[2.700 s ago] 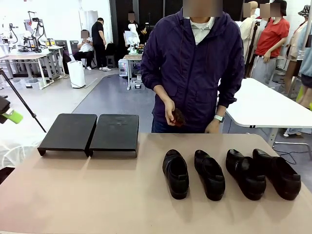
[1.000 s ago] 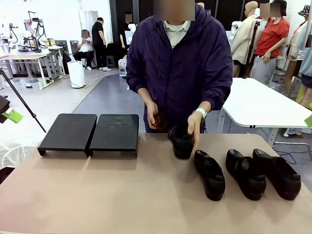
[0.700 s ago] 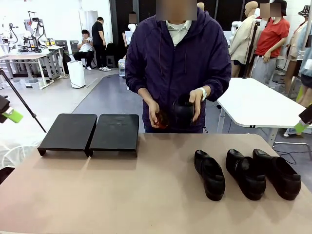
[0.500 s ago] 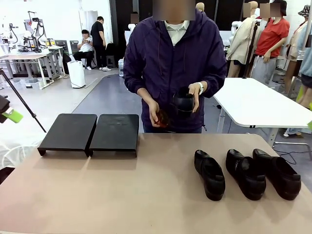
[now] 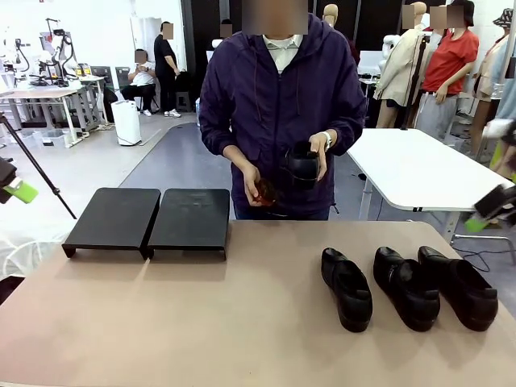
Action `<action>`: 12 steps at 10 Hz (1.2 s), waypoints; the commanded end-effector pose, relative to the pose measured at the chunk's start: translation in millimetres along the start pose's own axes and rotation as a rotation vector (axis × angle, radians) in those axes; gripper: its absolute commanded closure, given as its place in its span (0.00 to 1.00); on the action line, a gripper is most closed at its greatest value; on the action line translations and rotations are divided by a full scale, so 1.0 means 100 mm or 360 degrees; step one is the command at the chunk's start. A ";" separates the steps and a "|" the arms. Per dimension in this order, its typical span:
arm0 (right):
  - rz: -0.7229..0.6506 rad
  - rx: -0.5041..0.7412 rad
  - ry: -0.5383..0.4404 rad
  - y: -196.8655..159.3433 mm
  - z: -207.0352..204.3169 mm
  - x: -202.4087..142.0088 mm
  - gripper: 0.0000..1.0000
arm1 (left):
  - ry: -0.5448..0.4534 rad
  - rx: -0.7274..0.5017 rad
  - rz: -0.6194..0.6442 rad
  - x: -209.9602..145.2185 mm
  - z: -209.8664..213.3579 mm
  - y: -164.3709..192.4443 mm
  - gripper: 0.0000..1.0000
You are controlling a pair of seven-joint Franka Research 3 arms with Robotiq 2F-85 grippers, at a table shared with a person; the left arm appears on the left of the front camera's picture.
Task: Organize the shoes by placing them on the stand.
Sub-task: Pick up one Shoe and place it in the middle of the table.
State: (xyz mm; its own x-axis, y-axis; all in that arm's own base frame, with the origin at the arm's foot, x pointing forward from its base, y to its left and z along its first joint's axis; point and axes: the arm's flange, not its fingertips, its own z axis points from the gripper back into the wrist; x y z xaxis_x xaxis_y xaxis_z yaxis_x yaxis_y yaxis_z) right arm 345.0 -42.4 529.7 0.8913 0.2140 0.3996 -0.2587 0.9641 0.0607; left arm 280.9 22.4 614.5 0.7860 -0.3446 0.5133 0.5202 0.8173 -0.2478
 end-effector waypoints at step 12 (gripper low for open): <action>-0.0238 0.0080 0.0220 -0.04 -1.67 0.66 0.00 | 0.0005 -0.0009 -0.0017 0.00 0.02 0.02 0.00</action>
State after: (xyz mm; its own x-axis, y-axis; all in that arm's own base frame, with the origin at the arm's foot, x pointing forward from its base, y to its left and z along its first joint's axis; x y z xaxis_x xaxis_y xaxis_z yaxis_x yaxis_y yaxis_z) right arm 453.1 -9.7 398.7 0.9600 0.1123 0.2564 -0.1475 0.9815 0.1224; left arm 281.3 22.6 614.4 0.7867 -0.3443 0.5124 0.5194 0.8177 -0.2481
